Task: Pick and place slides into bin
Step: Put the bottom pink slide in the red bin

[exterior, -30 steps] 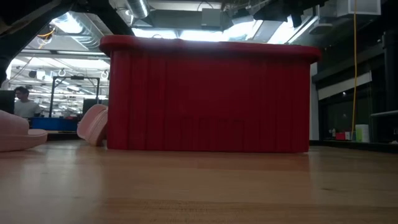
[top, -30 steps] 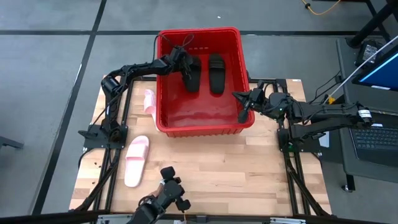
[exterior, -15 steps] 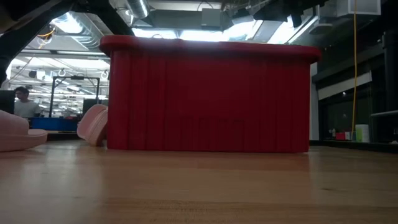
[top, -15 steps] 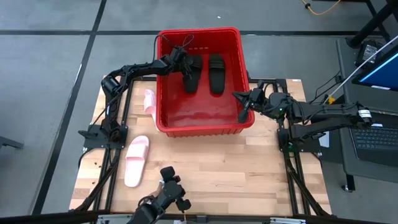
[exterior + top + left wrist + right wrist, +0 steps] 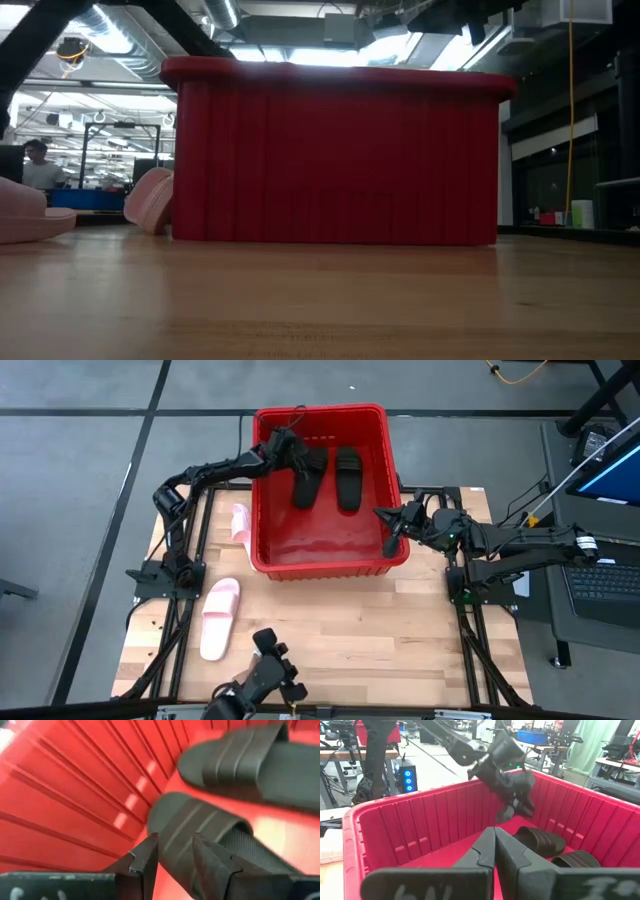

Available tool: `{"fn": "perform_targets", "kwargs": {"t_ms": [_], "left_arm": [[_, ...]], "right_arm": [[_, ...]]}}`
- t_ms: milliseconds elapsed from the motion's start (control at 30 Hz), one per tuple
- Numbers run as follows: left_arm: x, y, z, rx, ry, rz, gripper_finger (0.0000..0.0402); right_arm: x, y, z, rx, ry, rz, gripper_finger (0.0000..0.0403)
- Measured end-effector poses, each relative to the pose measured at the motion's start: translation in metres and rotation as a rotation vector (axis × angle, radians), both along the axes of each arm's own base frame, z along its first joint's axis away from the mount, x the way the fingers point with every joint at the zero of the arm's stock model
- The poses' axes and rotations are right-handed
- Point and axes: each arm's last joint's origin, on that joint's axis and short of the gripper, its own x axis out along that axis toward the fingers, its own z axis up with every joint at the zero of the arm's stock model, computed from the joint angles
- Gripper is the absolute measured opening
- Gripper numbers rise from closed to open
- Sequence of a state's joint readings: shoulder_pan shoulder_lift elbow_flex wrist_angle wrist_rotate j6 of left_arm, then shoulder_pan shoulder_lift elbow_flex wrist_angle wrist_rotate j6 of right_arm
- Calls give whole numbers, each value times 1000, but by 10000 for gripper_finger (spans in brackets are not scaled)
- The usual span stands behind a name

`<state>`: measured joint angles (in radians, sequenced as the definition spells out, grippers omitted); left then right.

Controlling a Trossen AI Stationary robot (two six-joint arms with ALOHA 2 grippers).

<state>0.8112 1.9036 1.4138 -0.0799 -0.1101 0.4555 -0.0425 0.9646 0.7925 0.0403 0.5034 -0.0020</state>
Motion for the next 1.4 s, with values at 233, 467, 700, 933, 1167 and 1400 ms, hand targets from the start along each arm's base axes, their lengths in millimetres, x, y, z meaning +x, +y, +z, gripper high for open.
{"fn": "perform_targets", "kwargs": {"t_ms": [233,467,700,933,1167,1400], "left_arm": [[-9,-27,59,98,-94,-30,114],[-29,-78,123,163,-164,-93,114],[-65,-146,170,180,-139,-209,109],[-97,-202,191,99,-175,-292,67],[-112,-234,191,-36,-182,-326,5],[-111,-260,180,-59,-47,-369,1]], "right_arm": [[0,0,0,-1,1,0,11],[0,0,-1,0,7,8,11],[0,0,-3,-2,30,10,11],[0,0,-3,-26,45,15,11],[0,1,-3,-16,40,51,11],[2,2,-4,-9,44,91,11]]}}
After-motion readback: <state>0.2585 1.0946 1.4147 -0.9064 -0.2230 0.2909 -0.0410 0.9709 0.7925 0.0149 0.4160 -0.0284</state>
